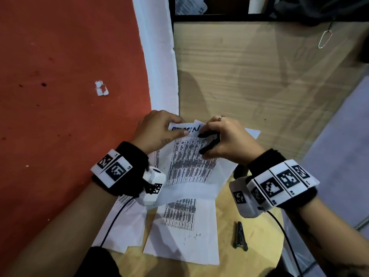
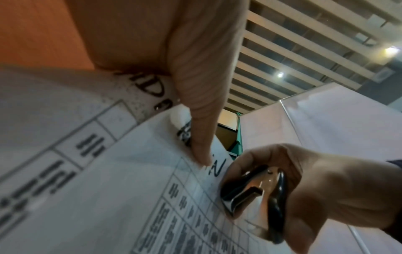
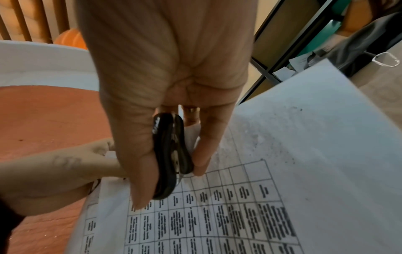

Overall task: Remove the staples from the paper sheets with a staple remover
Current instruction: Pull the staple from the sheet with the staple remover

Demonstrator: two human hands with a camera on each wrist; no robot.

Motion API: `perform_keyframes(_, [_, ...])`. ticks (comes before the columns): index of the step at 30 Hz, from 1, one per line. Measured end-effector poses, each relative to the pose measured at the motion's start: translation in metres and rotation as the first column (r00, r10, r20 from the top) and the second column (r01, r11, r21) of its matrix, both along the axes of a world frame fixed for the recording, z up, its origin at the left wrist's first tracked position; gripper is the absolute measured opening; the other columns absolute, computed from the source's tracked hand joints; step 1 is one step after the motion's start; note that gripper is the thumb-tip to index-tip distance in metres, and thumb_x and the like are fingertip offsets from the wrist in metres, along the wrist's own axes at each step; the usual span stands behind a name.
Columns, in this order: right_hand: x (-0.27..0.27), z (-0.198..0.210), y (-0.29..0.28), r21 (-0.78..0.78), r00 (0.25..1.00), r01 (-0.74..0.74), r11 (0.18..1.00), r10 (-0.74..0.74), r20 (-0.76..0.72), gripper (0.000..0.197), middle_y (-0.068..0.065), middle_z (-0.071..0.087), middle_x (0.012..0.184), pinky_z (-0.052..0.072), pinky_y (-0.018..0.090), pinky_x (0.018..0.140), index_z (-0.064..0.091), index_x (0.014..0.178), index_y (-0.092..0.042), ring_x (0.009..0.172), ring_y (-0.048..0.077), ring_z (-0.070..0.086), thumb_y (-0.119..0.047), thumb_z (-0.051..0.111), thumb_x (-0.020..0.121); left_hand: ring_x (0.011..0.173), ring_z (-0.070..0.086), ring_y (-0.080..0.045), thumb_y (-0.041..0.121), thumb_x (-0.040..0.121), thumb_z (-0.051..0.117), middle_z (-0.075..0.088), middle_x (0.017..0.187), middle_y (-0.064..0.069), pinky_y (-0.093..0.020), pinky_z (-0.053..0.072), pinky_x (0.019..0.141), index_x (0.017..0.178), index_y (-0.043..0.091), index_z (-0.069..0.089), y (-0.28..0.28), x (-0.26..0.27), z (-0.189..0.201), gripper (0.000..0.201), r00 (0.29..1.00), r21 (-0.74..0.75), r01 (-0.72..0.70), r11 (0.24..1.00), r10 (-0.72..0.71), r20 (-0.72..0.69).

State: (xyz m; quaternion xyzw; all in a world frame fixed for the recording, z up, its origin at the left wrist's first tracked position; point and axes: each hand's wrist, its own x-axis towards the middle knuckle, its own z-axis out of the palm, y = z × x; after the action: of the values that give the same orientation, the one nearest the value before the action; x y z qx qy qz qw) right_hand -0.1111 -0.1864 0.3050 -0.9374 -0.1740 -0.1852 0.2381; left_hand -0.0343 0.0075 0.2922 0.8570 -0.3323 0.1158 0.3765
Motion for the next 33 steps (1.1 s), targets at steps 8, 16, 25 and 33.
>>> perform_keyframes(8, [-0.009, 0.007, -0.003, -0.010, 1.000, -0.010, 1.000, 0.010, 0.018, 0.051, 0.005, 0.059, 0.095, 0.041, 0.019, 0.072, 0.071, 0.100, -0.012, 0.085, 0.016, 0.056, -0.011, 0.088, 0.051, 0.053, 0.055, -0.026, 0.069, 0.064, 0.053, 0.061, 0.057, -0.014, -0.032, 0.040, 0.052, 0.063, 0.050, 0.061, 0.003, -0.016, 0.009, 0.021, 0.992, 0.025, -0.046, 0.999, 0.043, 0.120])
perform_keyframes(16, [-0.014, 0.009, -0.002, 0.008, 0.999, 0.003, 1.000, -0.004, 0.047, 0.048, 0.003, 0.056, 0.099, 0.033, -0.001, 0.069, 0.071, 0.100, -0.013, 0.084, 0.011, 0.052, -0.013, 0.087, 0.054, 0.066, 0.066, -0.033, 0.058, 0.064, 0.057, 0.067, 0.072, -0.023, -0.046, 0.053, 0.061, 0.077, 0.017, 0.072, 0.007, -0.017, 0.008, 0.045, 0.996, -0.089, -0.037, 0.995, 0.044, 0.076])
perform_keyframes(25, [-0.023, -0.011, 0.025, 0.062, 0.875, -0.110, 0.992, 0.067, 0.480, 0.040, 0.012, 0.062, 0.108, 0.054, 0.045, 0.071, 0.065, 0.105, -0.003, 0.095, 0.033, 0.062, -0.006, 0.067, 0.065, 0.063, 0.052, -0.010, 0.049, 0.057, 0.074, 0.065, 0.070, -0.011, -0.028, 0.038, 0.060, 0.076, 0.007, 0.072, 0.002, -0.030, 0.016, 0.046, 0.975, -0.269, 0.062, 0.961, -0.116, -0.189])
perform_keyframes(33, [-0.025, -0.006, 0.026, -0.009, 0.813, -0.125, 0.992, 0.107, 0.572, 0.034, 0.014, 0.065, 0.102, 0.055, 0.043, 0.067, 0.067, 0.101, 0.000, 0.089, 0.035, 0.063, -0.002, 0.069, 0.066, 0.059, 0.049, -0.010, 0.045, 0.055, 0.076, 0.059, 0.066, -0.007, -0.023, 0.034, 0.055, 0.071, 0.005, 0.071, 0.000, -0.037, 0.022, 0.043, 0.965, -0.269, 0.085, 0.959, -0.147, -0.218])
